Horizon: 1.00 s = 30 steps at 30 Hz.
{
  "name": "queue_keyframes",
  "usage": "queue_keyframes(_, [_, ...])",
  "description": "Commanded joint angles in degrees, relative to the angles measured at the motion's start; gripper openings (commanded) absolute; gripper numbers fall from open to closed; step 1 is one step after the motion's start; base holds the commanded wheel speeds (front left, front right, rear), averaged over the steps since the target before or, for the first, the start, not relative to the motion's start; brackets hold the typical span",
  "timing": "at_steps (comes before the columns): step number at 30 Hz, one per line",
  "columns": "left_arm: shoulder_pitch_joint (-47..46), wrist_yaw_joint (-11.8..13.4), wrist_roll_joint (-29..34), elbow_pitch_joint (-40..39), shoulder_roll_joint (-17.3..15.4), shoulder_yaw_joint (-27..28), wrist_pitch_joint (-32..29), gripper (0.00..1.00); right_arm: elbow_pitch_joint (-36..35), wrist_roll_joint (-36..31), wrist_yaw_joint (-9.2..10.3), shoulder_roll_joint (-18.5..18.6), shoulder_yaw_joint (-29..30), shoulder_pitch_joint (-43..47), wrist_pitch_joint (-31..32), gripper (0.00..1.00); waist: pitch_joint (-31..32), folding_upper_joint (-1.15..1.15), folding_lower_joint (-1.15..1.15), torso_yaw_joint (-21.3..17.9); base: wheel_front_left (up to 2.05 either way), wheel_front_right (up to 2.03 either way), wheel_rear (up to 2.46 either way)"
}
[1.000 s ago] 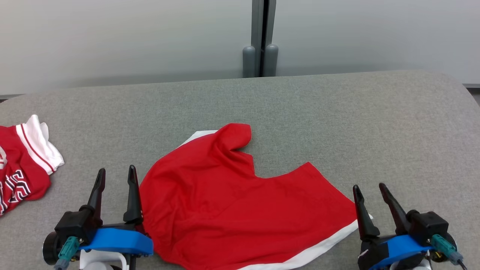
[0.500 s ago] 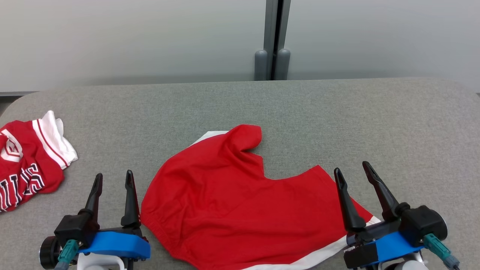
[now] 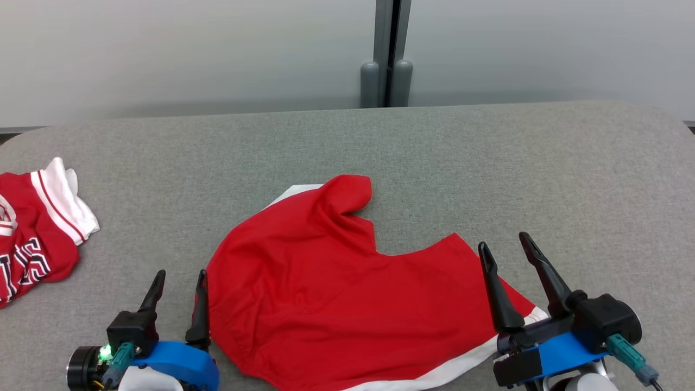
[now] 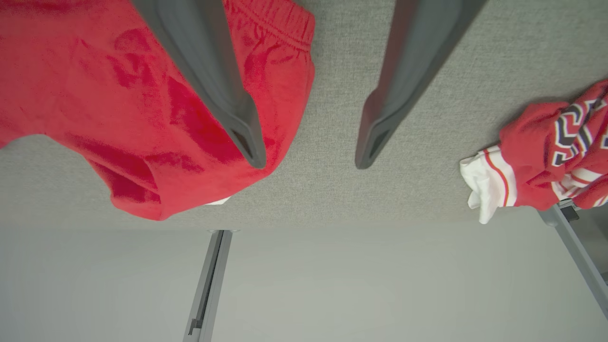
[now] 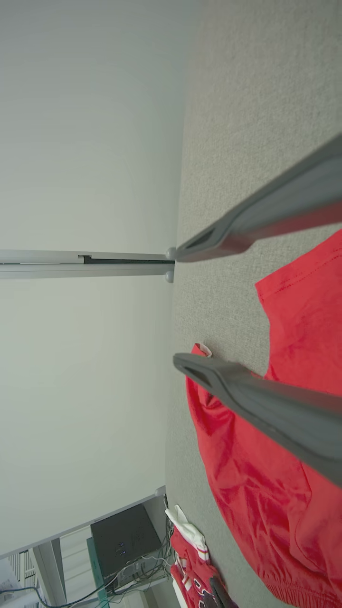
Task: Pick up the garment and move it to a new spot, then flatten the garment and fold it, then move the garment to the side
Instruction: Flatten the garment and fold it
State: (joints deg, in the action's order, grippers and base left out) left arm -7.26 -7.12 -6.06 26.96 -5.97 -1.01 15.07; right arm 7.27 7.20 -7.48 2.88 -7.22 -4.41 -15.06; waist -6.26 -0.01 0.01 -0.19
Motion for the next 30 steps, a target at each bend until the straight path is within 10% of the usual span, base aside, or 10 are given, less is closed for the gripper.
queue_keyframes(1, [-1.24, -0.4, -0.08, 1.24, -0.77, -0.48, 0.15, 1.0, 0.25, 0.3, -0.02, 0.03, -0.14, -0.56, -0.16, 1.0, -0.2, 0.01, -0.01, -0.19, 0.0, 0.0, 0.0])
queue_keyframes(18, [-6.58, -0.38, -2.91, 19.92, -0.55, -4.84, -0.97, 1.0, -0.11, 0.32, -0.03, 0.03, -0.08, -1.6, -0.16, 1.0, -2.46, 0.01, -0.01, -1.63, 0.0, 0.0, 0.0])
queue_keyframes(19, [-7.1, -0.38, -3.14, 20.65, -0.42, -5.19, -0.96, 0.93, -0.24, 0.35, -0.03, 0.03, -0.12, -1.72, -0.17, 1.0, -2.61, 0.01, -0.01, -1.69, 0.0, 0.0, 0.0])
queue_keyframes(20, [-7.66, -0.39, -3.54, 21.0, -0.28, -5.83, -0.87, 0.18, -0.35, 0.4, -0.03, 0.02, -0.19, -1.81, -0.16, 1.0, -2.76, 0.01, -0.01, -1.78, 0.0, 0.0, 0.0])
queue_keyframes(21, [-8.35, -0.39, -3.92, 21.23, -0.24, -6.6, -0.72, 0.0, -0.45, 0.45, -0.03, 0.03, -0.19, -1.93, -0.16, 1.0, -2.92, 0.01, -0.01, -1.87, 0.0, 0.0, 0.0])
queue_keyframes(30, [-16.62, -0.37, -4.83, 17.72, -3.49, -7.37, 0.13, 0.0, -1.12, -0.02, -0.03, 0.03, 0.58, -2.53, -0.16, 1.0, -3.73, 0.01, -0.01, -3.89, 0.0, 0.0, 0.0])
